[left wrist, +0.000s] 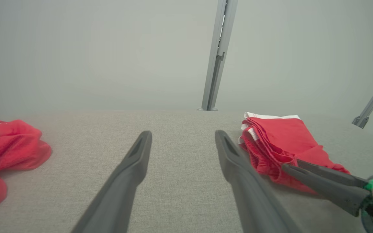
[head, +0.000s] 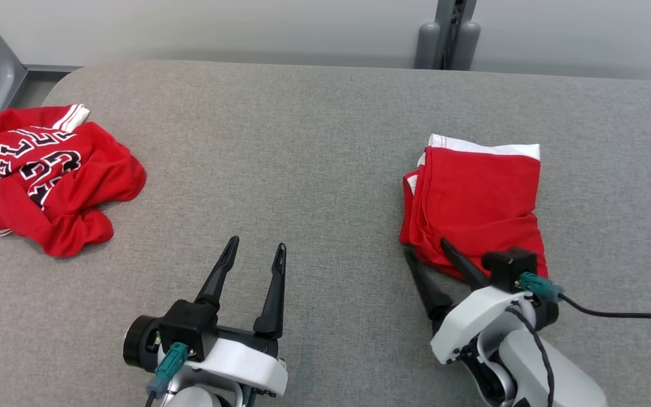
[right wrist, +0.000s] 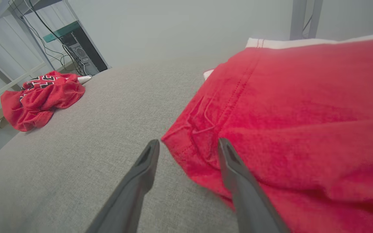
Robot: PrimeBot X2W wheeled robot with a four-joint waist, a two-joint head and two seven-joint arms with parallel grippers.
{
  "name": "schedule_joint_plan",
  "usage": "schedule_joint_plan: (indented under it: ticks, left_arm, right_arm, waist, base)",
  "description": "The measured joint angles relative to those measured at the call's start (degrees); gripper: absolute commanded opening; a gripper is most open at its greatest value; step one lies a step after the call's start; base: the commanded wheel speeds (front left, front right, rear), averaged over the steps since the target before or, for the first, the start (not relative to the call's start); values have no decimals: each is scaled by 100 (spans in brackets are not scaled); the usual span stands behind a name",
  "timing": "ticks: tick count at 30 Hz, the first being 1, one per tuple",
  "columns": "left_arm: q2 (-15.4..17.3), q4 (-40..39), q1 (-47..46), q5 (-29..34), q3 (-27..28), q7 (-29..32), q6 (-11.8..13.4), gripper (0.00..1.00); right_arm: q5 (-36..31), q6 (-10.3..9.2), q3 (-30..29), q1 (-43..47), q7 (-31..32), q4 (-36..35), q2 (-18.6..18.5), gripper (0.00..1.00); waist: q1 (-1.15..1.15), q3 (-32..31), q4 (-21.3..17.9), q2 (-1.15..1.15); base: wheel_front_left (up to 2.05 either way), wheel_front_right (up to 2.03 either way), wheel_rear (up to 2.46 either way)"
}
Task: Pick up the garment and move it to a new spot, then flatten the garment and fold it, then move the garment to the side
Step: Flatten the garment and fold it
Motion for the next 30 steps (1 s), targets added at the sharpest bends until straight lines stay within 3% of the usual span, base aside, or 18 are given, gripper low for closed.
schedule_joint_plan:
  ticks: [8,21,30]
  left_arm:
    - [49,18,28,-45,21,9,40,100]
    - [52,43,110,-383,394,-2,77,100]
    - [0,293,313,-411,642,-52,22,100]
  right_arm:
    - [48,0,127,77,-1,-483,-77,100]
    - [-1145,0,-1589,569,-7,-1028,-165,100]
    - [-1802,0,-2299,1347,-8,-1686,-135,100]
  waist:
    - [0,-116,-241,0]
    - [0,-314,-839,0]
    - [0,-565,-1066,0]
  base:
    - [0,0,0]
    - [0,0,0]
    - [0,0,0]
